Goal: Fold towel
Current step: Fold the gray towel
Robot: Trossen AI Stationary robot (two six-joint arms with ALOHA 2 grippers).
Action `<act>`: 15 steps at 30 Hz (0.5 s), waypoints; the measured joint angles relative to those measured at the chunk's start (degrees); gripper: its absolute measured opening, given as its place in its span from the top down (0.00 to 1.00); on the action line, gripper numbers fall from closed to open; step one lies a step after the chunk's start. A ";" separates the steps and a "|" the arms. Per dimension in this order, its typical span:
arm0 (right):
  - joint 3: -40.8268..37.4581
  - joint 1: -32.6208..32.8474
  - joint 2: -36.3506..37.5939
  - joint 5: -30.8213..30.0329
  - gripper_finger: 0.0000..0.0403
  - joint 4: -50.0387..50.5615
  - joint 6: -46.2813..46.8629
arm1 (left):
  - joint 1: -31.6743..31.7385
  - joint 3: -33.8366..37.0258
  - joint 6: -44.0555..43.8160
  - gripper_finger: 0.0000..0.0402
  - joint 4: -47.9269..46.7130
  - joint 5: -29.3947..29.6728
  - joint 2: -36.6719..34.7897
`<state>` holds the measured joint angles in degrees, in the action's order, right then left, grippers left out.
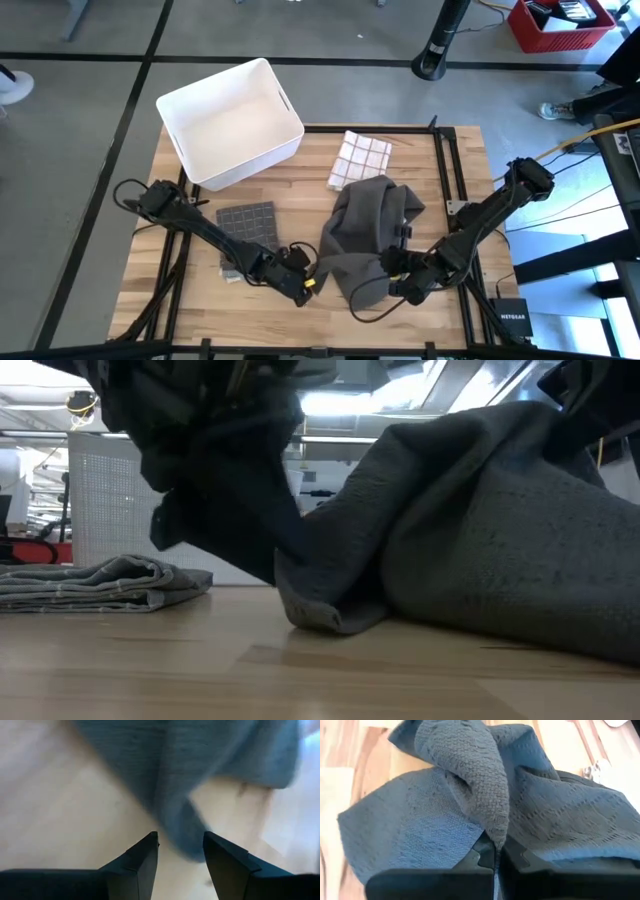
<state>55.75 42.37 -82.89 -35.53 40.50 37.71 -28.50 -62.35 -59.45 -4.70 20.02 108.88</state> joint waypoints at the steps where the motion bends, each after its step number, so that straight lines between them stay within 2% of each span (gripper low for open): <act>1: 0.00 0.00 0.00 0.05 0.99 -0.20 0.00 | -0.01 -0.05 0.24 0.63 1.47 -0.39 0.44; 6: 0.00 0.00 0.00 -0.01 0.98 -0.49 0.00 | 0.09 0.00 0.40 0.63 0.30 -0.52 2.71; 10: 0.00 0.00 0.00 -0.04 0.99 -0.57 -0.04 | 0.06 -0.11 6.64 0.65 2.77 0.62 4.25; 12: 0.00 0.00 0.00 -0.04 0.99 -0.56 -0.25 | 0.03 -0.11 9.24 0.71 2.91 1.57 4.40; 15: 0.00 0.00 0.00 -0.52 0.98 -0.58 -0.56 | 0.05 -0.11 13.01 0.86 1.71 3.95 4.19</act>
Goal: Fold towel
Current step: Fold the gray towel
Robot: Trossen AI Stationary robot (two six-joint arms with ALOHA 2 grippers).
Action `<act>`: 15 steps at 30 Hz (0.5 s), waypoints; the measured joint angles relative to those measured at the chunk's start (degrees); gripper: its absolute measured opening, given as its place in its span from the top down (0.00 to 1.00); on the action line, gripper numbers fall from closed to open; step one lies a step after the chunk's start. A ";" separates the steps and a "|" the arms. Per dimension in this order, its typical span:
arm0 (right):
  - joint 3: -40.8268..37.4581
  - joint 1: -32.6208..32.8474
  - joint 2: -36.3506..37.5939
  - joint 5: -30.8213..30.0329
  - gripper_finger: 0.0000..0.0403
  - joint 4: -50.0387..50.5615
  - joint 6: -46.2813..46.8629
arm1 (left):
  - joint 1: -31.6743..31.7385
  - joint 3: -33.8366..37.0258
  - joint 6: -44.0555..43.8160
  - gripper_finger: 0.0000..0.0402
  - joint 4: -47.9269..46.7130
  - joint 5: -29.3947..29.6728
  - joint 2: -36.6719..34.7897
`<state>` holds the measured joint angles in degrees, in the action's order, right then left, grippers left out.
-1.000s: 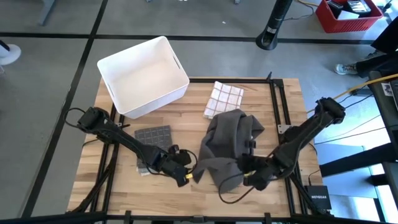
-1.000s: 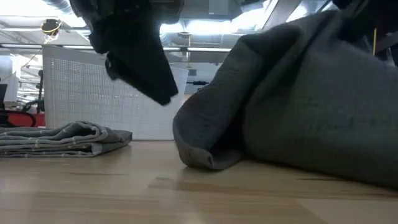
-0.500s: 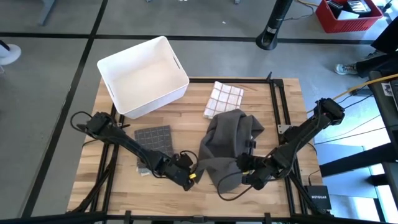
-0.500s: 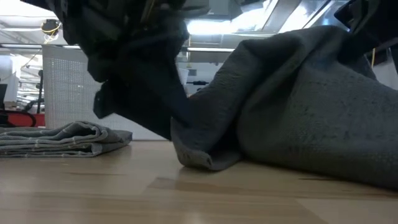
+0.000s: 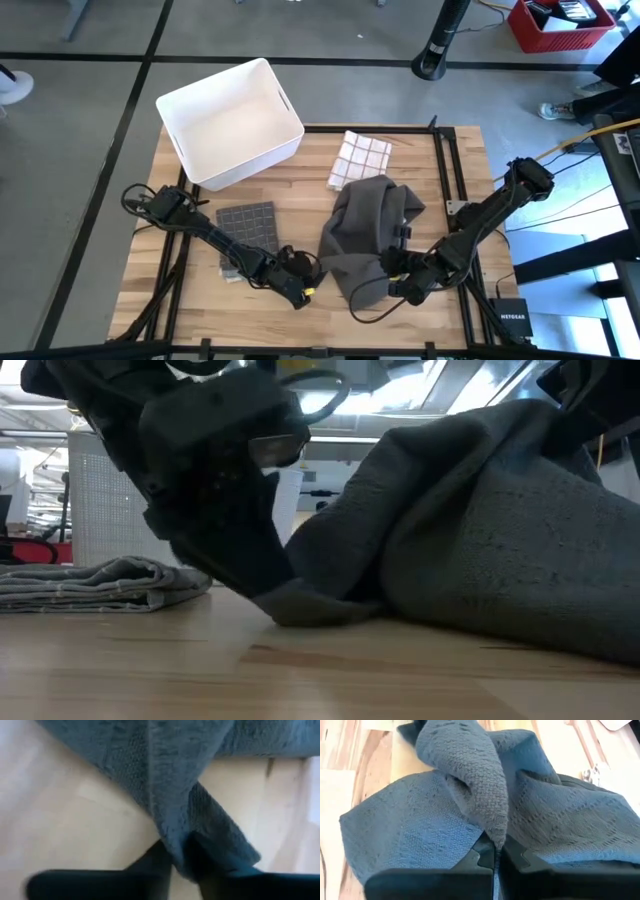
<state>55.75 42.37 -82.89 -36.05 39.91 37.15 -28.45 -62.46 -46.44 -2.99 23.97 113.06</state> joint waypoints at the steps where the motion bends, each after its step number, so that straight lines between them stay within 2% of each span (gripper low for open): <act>1: 0.02 0.00 0.01 0.00 0.99 0.16 -0.14 | 0.02 0.01 1.35 0.92 -0.89 0.65 -0.48; 3: 0.67 0.09 0.13 -0.28 0.99 1.33 -1.15 | -0.01 -0.85 4.24 0.97 -5.90 2.83 -2.51; 7: 6.11 0.52 0.56 -1.24 0.99 8.87 -3.59 | -1.00 -7.42 8.72 0.98 -23.00 10.30 -10.12; 11: 17.44 0.46 0.66 -5.58 0.99 24.46 -4.61 | -2.35 -17.80 14.99 0.99 -40.07 21.56 -18.19; 15: 31.55 0.39 0.76 -13.79 0.99 39.70 -4.65 | -3.02 -27.28 26.67 0.99 -44.60 32.06 -25.96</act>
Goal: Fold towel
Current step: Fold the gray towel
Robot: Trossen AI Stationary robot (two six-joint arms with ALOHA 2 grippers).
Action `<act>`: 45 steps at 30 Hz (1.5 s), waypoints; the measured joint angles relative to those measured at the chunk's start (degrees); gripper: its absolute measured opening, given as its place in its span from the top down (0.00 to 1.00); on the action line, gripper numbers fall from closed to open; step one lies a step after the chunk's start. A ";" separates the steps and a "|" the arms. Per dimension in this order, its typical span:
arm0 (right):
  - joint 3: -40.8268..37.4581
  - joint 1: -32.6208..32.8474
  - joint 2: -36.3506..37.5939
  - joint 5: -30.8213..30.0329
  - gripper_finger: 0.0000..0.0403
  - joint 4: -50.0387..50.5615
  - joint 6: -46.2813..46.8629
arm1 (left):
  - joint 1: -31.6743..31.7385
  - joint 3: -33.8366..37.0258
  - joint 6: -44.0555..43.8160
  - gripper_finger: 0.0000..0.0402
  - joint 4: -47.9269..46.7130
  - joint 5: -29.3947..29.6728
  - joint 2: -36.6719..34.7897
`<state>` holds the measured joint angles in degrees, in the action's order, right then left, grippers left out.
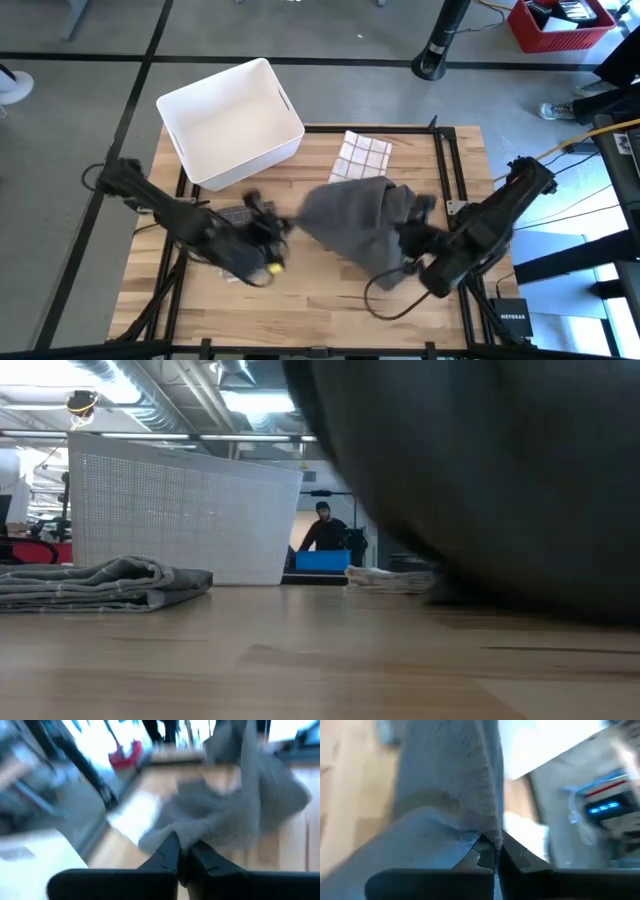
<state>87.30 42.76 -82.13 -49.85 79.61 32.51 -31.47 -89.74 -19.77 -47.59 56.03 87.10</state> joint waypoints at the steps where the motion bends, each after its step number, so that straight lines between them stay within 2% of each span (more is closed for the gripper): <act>1: 3.72 0.00 0.00 -2.08 0.99 3.23 -0.05 | 0.15 -1.72 3.43 0.99 0.81 1.49 -1.88; 4: 14.47 -0.02 0.06 -9.41 0.98 9.38 -1.06 | 0.61 -5.94 12.80 0.99 4.65 4.46 -6.86; 10: 31.44 -0.73 0.00 -21.13 0.97 7.20 -13.91 | 3.67 -8.72 25.51 0.99 13.30 3.23 -14.44; 16: 40.59 -6.29 -0.07 -21.37 0.97 2.49 -25.27 | 7.92 -8.74 28.99 0.99 14.29 -0.23 -17.15; 21: 42.20 -11.51 0.04 -19.03 0.97 2.14 -30.49 | 10.76 -8.72 33.85 0.99 14.21 -0.25 -16.27; 23: 42.19 -13.14 0.04 -20.20 0.97 0.04 -34.86 | 12.22 -8.72 36.92 0.99 15.41 0.23 -16.01; 25: 42.17 -14.28 0.05 -23.59 0.97 -5.15 -41.13 | 13.53 -8.72 41.59 0.99 20.44 0.54 -15.76; 27: 42.17 -15.25 0.11 -26.30 0.97 -14.39 -50.77 | 14.16 -8.72 47.80 0.99 29.01 0.59 -15.68; 29: 42.17 -15.46 0.11 -26.67 0.97 -27.69 -63.45 | 14.34 -8.72 55.83 0.99 41.11 0.17 -15.68; 32: 42.13 -15.34 -0.09 -23.94 0.97 -48.31 -81.19 | 13.35 -8.72 67.46 0.98 56.96 -3.79 -15.64; 34: 42.13 -15.34 -0.42 -21.43 0.97 -58.53 -88.28 | 12.47 -8.97 71.44 0.99 62.21 -6.48 -15.64; 37: 42.08 -15.37 -0.63 -19.00 0.97 -64.45 -93.23 | 11.06 -10.87 71.91 0.99 61.05 -7.50 -15.62; 41: 42.07 -15.37 -0.63 -20.20 0.97 -63.37 -94.50 | 9.90 -11.93 72.43 0.99 55.84 -6.64 -15.62; 45: 42.07 -15.37 -0.66 -22.14 0.97 -61.08 -94.79 | 9.38 -12.04 72.72 0.99 52.21 -2.39 -15.64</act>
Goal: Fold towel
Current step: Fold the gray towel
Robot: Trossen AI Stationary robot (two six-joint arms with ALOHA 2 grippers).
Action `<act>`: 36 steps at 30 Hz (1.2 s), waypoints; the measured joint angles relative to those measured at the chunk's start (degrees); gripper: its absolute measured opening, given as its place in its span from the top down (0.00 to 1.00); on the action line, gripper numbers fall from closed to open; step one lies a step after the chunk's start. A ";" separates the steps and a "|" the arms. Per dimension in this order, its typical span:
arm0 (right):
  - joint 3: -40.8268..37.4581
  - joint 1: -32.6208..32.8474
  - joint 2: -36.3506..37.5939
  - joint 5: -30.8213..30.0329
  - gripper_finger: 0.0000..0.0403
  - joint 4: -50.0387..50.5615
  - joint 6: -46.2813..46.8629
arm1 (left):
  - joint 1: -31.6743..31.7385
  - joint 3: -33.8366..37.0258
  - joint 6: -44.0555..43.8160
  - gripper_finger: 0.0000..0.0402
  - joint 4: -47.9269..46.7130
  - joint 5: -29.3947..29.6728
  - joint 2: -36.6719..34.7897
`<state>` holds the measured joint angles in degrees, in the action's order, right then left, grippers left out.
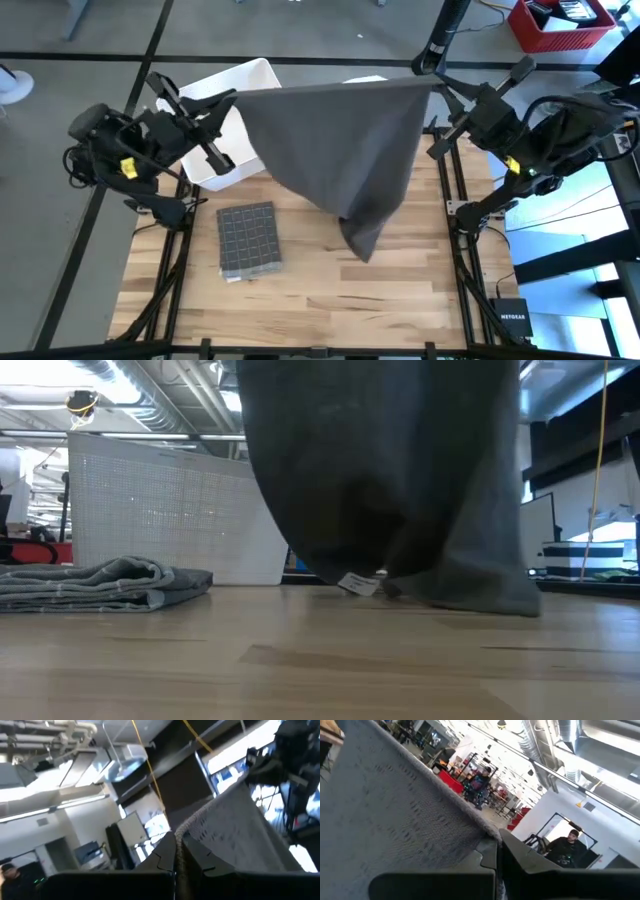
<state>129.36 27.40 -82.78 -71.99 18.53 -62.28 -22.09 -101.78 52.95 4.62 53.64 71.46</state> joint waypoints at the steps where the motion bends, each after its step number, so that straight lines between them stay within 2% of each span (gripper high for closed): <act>1: 0.00 0.00 0.00 -0.29 0.97 0.44 -0.11 | 0.00 0.00 0.00 0.99 -0.85 1.01 0.00; 7: 0.02 0.00 0.00 -0.67 0.97 5.32 4.49 | -0.92 -0.02 -0.80 0.99 -3.23 5.17 -0.04; 10: 0.02 0.00 0.00 -0.82 0.97 13.82 13.20 | -2.28 -0.05 -2.34 0.99 -7.80 8.36 -0.22; 13: 0.02 0.00 0.00 -0.80 0.97 25.42 24.59 | -4.08 -0.13 -7.67 0.99 -15.58 11.03 -0.35; 16: 0.02 0.00 -0.37 1.73 0.97 37.62 37.78 | -6.81 -0.22 -18.35 0.99 -27.84 12.03 -0.44; 18: 0.05 0.00 -1.07 5.67 0.97 45.79 47.94 | -8.94 -0.22 -28.07 0.99 -37.58 12.12 -0.44; 21: -0.25 0.00 -2.70 13.49 0.97 58.59 63.49 | -12.21 -0.11 -46.28 0.99 -55.30 10.98 0.13; 24: -4.47 0.00 -4.34 20.18 0.97 67.48 75.28 | -15.01 -0.04 -68.88 0.99 -74.09 7.41 2.24; 27: -14.33 0.00 -5.23 24.39 0.97 68.66 81.29 | -17.20 0.02 -92.43 0.99 -87.80 4.26 6.23; 29: -22.83 0.14 -5.31 26.21 0.97 65.55 82.86 | -18.56 0.02 -100.91 0.99 -92.44 4.08 9.78; 31: -31.10 1.14 -5.31 26.67 0.97 60.79 83.95 | -19.64 0.06 -104.96 0.99 -94.96 3.45 13.87; 36: -49.47 4.70 -5.31 28.16 0.97 43.64 86.17 | -21.68 0.20 -106.71 0.99 -93.97 -0.56 23.82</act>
<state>79.89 32.09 -88.10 -43.83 62.16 23.89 -43.77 -101.58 -53.76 -89.34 53.08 95.28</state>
